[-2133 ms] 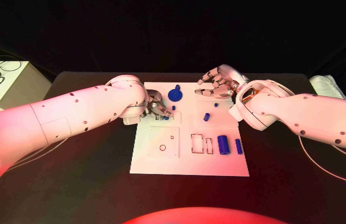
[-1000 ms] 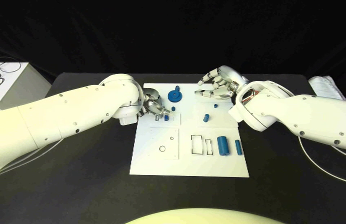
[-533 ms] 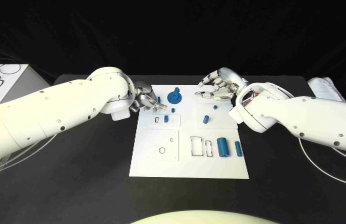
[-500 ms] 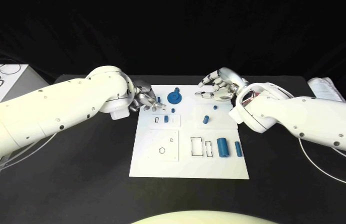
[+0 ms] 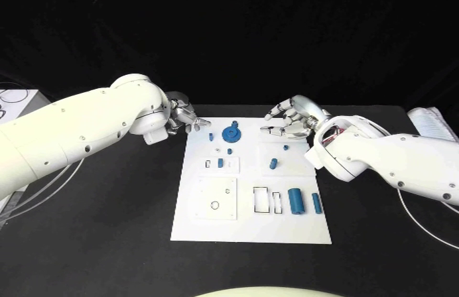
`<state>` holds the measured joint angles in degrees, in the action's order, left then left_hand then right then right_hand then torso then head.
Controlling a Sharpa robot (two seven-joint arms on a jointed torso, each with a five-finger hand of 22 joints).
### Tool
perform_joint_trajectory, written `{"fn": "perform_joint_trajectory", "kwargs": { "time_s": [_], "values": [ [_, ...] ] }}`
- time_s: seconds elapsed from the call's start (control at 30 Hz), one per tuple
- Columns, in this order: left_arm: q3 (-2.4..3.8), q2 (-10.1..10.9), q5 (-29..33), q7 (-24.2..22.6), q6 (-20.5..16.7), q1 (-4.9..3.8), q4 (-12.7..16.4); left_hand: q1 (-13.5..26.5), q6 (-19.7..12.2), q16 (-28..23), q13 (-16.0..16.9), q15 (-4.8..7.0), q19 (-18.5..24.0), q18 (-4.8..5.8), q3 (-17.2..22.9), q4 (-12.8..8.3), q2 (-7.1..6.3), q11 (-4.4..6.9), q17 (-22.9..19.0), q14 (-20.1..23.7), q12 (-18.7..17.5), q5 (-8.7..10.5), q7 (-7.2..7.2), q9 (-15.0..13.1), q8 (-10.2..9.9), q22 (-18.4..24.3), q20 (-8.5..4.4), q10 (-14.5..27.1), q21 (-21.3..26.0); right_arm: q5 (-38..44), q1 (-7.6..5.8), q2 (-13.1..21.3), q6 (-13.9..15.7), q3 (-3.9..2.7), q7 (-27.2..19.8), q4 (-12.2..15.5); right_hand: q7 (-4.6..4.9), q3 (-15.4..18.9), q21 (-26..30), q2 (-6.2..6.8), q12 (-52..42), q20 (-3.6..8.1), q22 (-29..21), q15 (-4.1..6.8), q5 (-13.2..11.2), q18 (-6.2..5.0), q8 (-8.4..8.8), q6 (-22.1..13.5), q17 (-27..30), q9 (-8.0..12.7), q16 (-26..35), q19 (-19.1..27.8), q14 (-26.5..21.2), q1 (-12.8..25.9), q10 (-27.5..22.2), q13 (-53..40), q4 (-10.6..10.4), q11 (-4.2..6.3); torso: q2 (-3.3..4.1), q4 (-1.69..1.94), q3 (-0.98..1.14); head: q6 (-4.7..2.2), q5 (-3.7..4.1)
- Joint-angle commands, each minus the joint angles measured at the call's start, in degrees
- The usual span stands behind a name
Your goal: Assemble the parts on the task board
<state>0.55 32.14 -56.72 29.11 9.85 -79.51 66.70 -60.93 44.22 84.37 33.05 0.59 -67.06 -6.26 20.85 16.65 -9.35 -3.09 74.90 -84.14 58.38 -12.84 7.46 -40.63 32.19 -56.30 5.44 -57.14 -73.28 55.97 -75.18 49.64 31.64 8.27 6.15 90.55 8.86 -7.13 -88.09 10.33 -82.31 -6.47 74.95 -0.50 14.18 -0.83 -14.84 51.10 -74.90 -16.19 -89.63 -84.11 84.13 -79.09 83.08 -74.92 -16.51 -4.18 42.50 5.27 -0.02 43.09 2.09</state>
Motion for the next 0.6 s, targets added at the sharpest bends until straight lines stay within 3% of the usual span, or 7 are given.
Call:
{"fn": "perform_joint_trajectory", "kwargs": {
  "time_s": [0.03,0.3,0.43,0.6],
  "values": [
    [0.01,-1.27,1.54,-2.01,0.77,-0.29,-2.04,-0.29,-0.17,0.00,-0.07,-0.41,-0.13,-0.79,-0.43,0.09,-0.49,-0.29,4.97,-0.91,0.08,-0.14,0.19,0.21,-0.39,0.01,0.21,-0.06,-0.06,-0.07,0.03,-0.03,0.26,-0.01,-0.87,0.03,0.19,0.33,0.11,0.07,0.29,0.42,13.68,0.36,0.00,0.29,-0.18,-0.40,-14.00,-0.05,0.11,-4.91,5.56,0.60,-0.38,-8.13,-0.16,-0.18,0.29,-0.07,-0.05,-0.09,0.02],
    [-0.84,-4.33,2.42,-3.12,3.56,-0.45,-7.02,-0.29,-0.33,0.04,-0.17,-0.51,-0.27,-0.75,-0.86,0.14,-0.70,-0.40,5.00,-0.91,0.03,-0.01,0.31,0.62,-0.74,-0.18,0.30,0.07,-0.13,-0.14,0.02,-0.08,1.67,-0.01,-1.36,0.11,0.19,0.32,0.44,-0.03,0.71,0.43,13.46,0.37,0.03,0.20,-0.24,-0.46,-13.84,-0.06,0.18,-4.75,5.52,0.66,-0.77,-7.75,-0.14,-0.17,0.86,-0.22,-0.10,-0.57,0.13],
    [-1.45,-5.81,2.66,-3.49,4.12,-0.30,-9.38,-0.29,-0.31,0.21,-0.18,-0.51,-0.50,-0.68,-0.88,0.14,-0.70,-0.40,5.30,-1.05,0.03,0.00,0.32,0.65,-0.74,-0.52,0.31,0.07,-0.30,-1.23,0.00,-0.14,4.03,-0.02,-2.78,0.10,0.25,0.26,1.12,-0.07,6.27,0.43,13.02,0.33,-0.23,0.03,-0.78,-1.30,-12.74,-0.04,0.70,-4.44,5.18,0.41,-5.71,-2.93,-0.01,-0.21,1.17,-0.35,-0.15,-0.81,0.08],
    [-1.94,-7.08,2.76,-3.65,4.23,-0.06,-11.57,-0.27,-0.20,0.34,-0.19,-0.53,-0.68,-0.63,-0.95,0.16,-0.66,-0.40,5.51,-1.16,0.04,0.04,0.30,0.72,-0.74,-0.78,0.33,0.08,-0.43,-3.43,-0.05,-0.15,6.65,-0.02,-4.93,0.09,0.38,0.05,6.64,-0.13,15.83,0.34,9.46,0.25,-0.27,-1.32,-1.98,-2.78,-8.42,0.00,2.98,-1.82,3.57,-0.13,-13.04,5.82,-0.07,-0.30,1.46,-0.47,-0.15,-1.07,0.06]
  ]
}}
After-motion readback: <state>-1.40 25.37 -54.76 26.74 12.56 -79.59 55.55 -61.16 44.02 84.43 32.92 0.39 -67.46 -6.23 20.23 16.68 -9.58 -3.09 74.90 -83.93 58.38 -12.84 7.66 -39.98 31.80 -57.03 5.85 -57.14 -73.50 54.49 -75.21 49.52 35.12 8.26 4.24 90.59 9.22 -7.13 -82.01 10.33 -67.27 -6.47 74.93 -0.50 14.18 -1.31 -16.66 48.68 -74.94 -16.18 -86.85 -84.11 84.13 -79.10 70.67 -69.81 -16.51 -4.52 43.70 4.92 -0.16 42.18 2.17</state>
